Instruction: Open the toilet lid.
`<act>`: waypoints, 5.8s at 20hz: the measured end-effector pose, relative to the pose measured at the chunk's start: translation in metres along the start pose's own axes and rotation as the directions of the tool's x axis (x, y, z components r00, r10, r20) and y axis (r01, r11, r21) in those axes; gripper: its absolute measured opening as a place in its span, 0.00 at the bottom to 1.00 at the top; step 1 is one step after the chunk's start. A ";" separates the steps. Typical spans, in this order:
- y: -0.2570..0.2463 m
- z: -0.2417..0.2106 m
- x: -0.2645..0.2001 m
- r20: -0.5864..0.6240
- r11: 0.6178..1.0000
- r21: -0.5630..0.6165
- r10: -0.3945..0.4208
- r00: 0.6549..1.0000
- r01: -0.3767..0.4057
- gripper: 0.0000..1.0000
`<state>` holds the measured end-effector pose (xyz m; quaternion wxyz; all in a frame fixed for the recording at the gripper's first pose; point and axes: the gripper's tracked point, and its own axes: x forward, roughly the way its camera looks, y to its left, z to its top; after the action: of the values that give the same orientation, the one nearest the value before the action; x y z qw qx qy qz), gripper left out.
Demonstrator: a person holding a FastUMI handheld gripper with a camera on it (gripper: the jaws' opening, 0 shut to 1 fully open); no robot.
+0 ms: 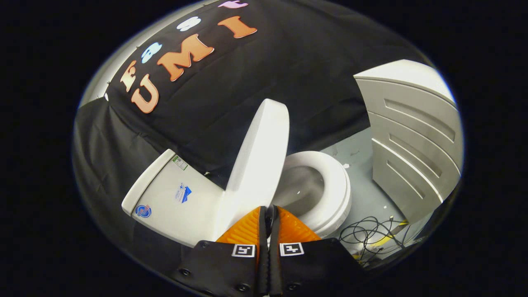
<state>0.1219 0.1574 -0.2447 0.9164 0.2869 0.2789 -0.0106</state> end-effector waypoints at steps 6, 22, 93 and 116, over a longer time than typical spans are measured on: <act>0.032 0.012 -0.009 -0.002 0.988 -0.148 -0.054 0.999 0.053 0.08; 0.120 0.022 -0.020 0.102 0.886 -0.432 -0.138 0.985 0.169 0.08; 0.370 0.028 -0.069 0.247 0.762 -0.640 0.334 0.910 -0.105 0.92; 0.049 0.214 -0.192 0.466 0.880 -0.452 0.097 0.879 0.143 0.92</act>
<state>0.0771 0.0574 0.0253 0.9980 0.0393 0.0428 -0.0234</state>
